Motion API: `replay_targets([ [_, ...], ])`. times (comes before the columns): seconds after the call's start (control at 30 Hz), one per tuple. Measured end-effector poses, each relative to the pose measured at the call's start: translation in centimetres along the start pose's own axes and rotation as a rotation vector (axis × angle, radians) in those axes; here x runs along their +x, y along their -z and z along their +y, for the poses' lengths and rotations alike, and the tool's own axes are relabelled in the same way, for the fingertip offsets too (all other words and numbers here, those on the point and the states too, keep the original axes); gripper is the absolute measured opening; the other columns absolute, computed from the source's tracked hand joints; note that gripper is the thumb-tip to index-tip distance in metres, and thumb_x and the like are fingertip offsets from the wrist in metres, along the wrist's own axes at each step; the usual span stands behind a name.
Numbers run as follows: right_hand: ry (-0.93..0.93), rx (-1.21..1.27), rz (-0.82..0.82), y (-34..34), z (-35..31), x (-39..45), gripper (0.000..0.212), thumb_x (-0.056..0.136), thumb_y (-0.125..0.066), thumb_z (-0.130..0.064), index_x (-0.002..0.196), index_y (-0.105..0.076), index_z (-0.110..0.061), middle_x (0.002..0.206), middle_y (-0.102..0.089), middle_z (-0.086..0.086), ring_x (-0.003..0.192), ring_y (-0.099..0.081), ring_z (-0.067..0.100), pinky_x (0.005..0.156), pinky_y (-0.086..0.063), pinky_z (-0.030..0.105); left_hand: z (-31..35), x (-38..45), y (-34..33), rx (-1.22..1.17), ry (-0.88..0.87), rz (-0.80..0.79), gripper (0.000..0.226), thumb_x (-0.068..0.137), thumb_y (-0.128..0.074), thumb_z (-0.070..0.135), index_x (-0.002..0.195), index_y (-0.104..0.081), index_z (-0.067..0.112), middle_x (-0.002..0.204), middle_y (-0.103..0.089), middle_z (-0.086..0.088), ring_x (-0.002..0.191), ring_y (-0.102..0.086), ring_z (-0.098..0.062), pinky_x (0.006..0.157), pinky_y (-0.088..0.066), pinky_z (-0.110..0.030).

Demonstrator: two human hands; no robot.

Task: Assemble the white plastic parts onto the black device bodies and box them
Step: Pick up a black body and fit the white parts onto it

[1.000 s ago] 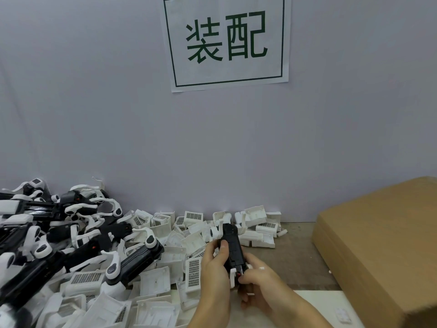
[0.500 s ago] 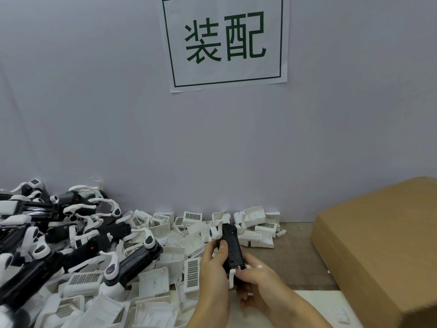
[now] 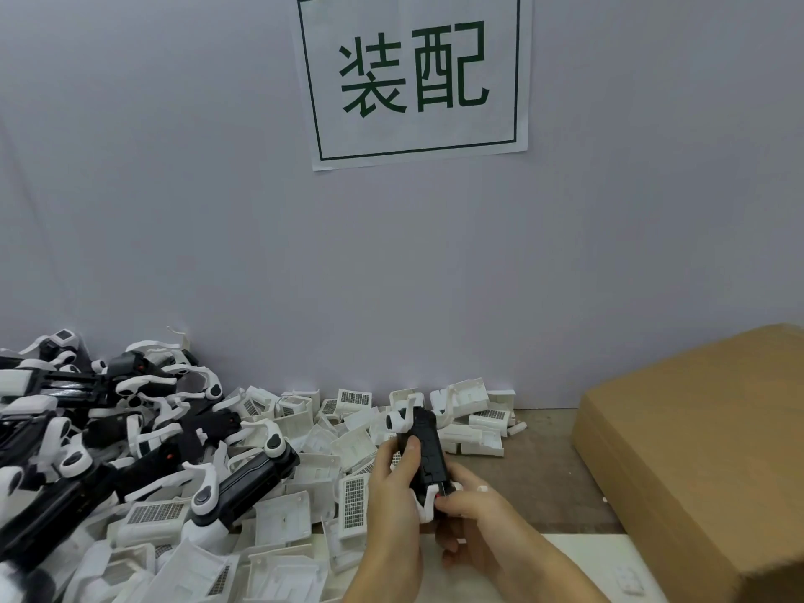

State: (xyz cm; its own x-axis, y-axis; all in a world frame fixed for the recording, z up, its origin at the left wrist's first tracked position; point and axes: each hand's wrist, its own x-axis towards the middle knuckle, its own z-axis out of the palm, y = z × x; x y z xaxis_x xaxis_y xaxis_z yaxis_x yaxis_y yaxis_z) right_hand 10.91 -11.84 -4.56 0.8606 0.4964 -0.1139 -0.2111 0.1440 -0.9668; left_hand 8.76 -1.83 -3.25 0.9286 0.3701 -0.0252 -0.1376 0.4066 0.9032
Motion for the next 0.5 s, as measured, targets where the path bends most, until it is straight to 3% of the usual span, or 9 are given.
replay_targets([
  [0.1,-0.010,-0.030,0.028,0.2,0.0,-0.1,0.027,0.095,-0.053,-0.004,0.117,-0.065,-0.016,0.065,-0.067,0.007,0.043,-0.051,0.016,0.045,-0.041,0.026,-0.1,0.1,-0.2,0.005,0.004,-0.002,0.026,0.105,-0.045,0.020,0.116,-0.062,0.003,0.117,-0.064,-0.034,0.100,-0.060,-0.051,0.073,-0.040,-0.045],
  [0.17,0.015,0.023,0.010,0.1,-0.4,-0.5,0.028,0.089,-0.062,-0.016,0.115,-0.068,-0.015,0.075,-0.069,0.008,0.054,-0.056,0.019,0.051,-0.043,0.028,-0.1,0.0,-0.2,-0.025,0.010,0.006,0.025,0.104,-0.047,0.020,0.115,-0.064,0.006,0.115,-0.067,-0.030,0.100,-0.063,-0.046,0.073,-0.045,-0.045],
  [0.23,0.059,0.154,-0.077,0.4,-0.5,-1.0,0.045,0.073,-0.065,-0.022,0.116,-0.070,-0.013,0.093,-0.071,0.017,0.073,-0.062,0.029,0.061,-0.049,0.034,0.3,-0.2,-0.2,-0.099,0.004,0.027,0.022,0.102,-0.052,0.022,0.115,-0.065,0.010,0.113,-0.069,-0.025,0.094,-0.065,-0.037,0.072,-0.050,-0.042],
  [0.3,0.116,0.334,-0.110,0.7,-0.8,-1.2,0.059,0.063,-0.064,-0.018,0.121,-0.067,-0.008,0.110,-0.068,0.027,0.086,-0.062,0.038,0.070,-0.054,0.043,1.1,-0.3,-0.2,-0.182,-0.054,0.071,0.017,0.099,-0.057,0.022,0.114,-0.065,0.017,0.105,-0.073,-0.018,0.089,-0.068,-0.034,0.071,-0.054,-0.042],
  [0.37,0.169,0.369,-0.016,0.8,-1.0,-1.0,0.055,0.064,-0.060,-0.009,0.119,-0.066,-0.007,0.105,-0.071,0.024,0.083,-0.066,0.035,0.069,-0.053,0.043,2.1,-0.3,-0.2,-0.250,-0.137,0.151,0.014,0.099,-0.059,0.019,0.112,-0.061,0.023,0.100,-0.075,-0.015,0.088,-0.072,-0.032,0.081,-0.057,-0.050],
  [0.43,0.210,0.097,0.176,0.7,-0.9,-0.9,0.039,0.080,-0.052,0.007,0.112,-0.066,-0.010,0.089,-0.072,0.014,0.073,-0.065,0.024,0.064,-0.049,0.036,3.0,-0.1,-0.1,-0.255,-0.218,0.258,0.019,0.098,-0.062,0.017,0.113,-0.055,0.026,0.102,-0.074,-0.012,0.085,-0.074,-0.025,0.082,-0.059,-0.049],
  [0.5,0.246,-0.321,0.277,0.1,-0.6,-1.0,0.037,0.088,-0.049,0.011,0.104,-0.065,-0.017,0.084,-0.068,0.006,0.069,-0.059,0.011,0.065,-0.047,0.025,3.6,0.1,0.1,-0.181,-0.294,0.381,0.033,0.092,-0.070,0.018,0.115,-0.048,0.027,0.106,-0.068,-0.006,0.085,-0.072,-0.017,0.072,-0.060,-0.033],
])
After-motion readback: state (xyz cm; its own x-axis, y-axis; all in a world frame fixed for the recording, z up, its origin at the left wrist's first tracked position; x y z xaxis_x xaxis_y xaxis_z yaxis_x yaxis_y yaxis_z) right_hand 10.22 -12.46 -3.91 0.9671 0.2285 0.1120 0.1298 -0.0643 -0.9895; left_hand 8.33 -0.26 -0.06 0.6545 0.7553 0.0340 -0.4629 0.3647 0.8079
